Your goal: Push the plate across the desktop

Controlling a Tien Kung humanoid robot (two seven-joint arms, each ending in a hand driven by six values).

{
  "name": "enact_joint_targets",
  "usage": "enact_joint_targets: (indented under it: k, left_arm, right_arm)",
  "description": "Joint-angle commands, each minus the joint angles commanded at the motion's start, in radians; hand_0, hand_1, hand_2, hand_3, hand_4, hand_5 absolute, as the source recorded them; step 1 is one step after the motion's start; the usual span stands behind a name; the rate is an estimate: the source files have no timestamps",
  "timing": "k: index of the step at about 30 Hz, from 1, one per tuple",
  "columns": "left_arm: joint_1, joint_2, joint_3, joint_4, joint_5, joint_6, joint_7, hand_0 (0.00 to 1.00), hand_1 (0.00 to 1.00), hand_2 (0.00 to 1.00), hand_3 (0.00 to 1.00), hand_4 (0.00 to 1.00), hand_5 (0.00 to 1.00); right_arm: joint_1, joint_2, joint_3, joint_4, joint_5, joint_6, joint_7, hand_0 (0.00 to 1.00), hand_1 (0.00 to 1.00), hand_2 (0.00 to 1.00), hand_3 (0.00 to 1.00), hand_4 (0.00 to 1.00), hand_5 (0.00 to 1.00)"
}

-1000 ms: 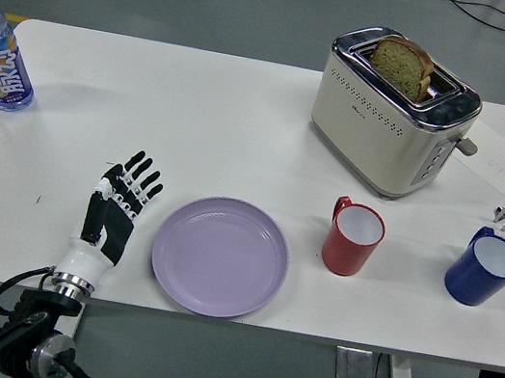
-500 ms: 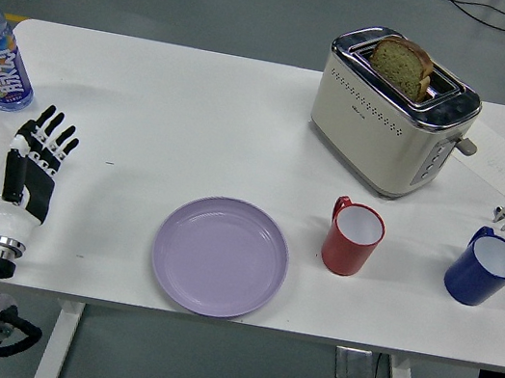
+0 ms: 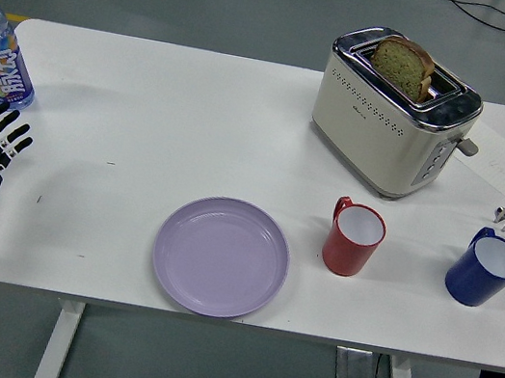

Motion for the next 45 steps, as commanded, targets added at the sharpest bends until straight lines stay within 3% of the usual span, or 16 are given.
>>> enact_joint_targets:
  k: [15, 29, 34, 45]
  left_arm:
    - [-0.017, 0.016, -0.004, -0.037, 0.009, -0.035, 0.052, 0.806, 0.845, 0.877, 0.805, 0.5, 0.998]
    - [-0.017, 0.009, 0.008, -0.035, 0.015, -0.031, 0.049, 0.806, 0.843, 0.876, 0.799, 0.515, 0.998]
    - [-0.032, 0.002, 0.005, -0.03, 0.015, -0.01, 0.032, 0.806, 0.836, 0.867, 0.797, 0.513, 0.998]
    - [-0.053, 0.014, -0.01, -0.014, 0.023, -0.016, 0.044, 0.797, 0.822, 0.83, 0.787, 0.515, 0.998]
  right_arm:
    - [-0.009, 0.013, -0.014, 0.0, 0.034, -0.007, 0.003, 0.603, 0.544, 0.652, 0.609, 0.152, 0.342]
    - [-0.013, 0.016, -0.018, 0.0, 0.046, -0.011, 0.004, 0.602, 0.545, 0.652, 0.609, 0.15, 0.344]
    - [-0.011, 0.013, -0.023, 0.0, 0.06, -0.012, 0.013, 0.602, 0.545, 0.652, 0.609, 0.148, 0.351]
    - [-0.01, 0.009, -0.025, 0.0, 0.074, -0.015, 0.019, 0.602, 0.546, 0.652, 0.612, 0.147, 0.352]
